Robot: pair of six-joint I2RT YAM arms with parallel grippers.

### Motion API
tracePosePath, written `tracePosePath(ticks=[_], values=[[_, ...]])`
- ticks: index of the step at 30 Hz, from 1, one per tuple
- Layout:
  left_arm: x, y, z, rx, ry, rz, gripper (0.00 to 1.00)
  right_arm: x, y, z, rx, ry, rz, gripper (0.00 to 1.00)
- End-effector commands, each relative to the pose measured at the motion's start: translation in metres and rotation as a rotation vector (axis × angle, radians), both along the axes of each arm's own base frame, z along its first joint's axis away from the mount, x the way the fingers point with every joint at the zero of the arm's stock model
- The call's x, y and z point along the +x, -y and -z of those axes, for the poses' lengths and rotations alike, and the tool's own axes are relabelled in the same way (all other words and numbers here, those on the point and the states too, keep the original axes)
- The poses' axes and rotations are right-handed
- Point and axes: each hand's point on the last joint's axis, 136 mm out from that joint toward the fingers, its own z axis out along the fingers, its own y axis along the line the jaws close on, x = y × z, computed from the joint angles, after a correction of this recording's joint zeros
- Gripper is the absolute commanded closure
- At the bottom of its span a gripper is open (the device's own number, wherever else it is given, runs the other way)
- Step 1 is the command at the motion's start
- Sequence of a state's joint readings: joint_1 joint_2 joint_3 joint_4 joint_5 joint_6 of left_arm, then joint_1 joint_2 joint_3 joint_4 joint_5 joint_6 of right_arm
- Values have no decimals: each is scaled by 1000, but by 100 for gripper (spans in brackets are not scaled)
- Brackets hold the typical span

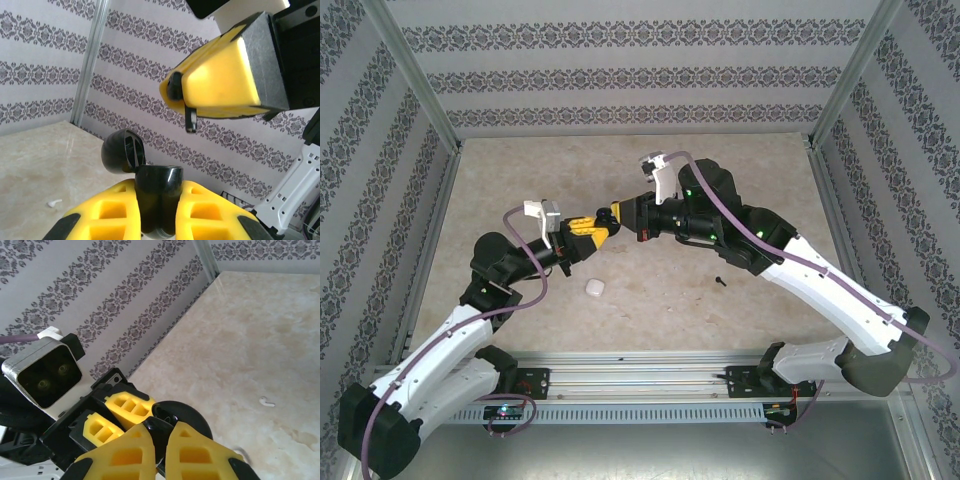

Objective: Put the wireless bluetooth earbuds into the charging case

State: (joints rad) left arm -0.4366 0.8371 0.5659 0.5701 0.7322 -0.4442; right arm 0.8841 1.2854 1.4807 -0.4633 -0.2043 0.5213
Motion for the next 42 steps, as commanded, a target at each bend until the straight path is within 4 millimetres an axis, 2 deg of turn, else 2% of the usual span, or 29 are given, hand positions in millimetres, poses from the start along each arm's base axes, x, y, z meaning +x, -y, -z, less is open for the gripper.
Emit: tracePosePath(ticks=[1, 19, 30, 36, 39, 42], values=[[-5, -4, -24, -58, 71, 2, 100, -6, -10, 0, 26, -12, -40, 93], [-8, -1, -29, -57, 77, 28, 100, 0, -17, 10, 19, -54, -27, 94], [-9, -3, -35, -63, 92, 23, 100, -3, -15, 27, -37, -77, -28, 93], [-8, -4, -39, -74, 95, 14, 100, -6, -21, 28, -39, -87, -44, 93], [-8, -4, -40, -76, 98, 9, 100, -7, -23, 29, -41, -93, -51, 90], [-8, -4, -40, -77, 97, 9, 100, -7, -22, 31, -52, -96, -39, 80]])
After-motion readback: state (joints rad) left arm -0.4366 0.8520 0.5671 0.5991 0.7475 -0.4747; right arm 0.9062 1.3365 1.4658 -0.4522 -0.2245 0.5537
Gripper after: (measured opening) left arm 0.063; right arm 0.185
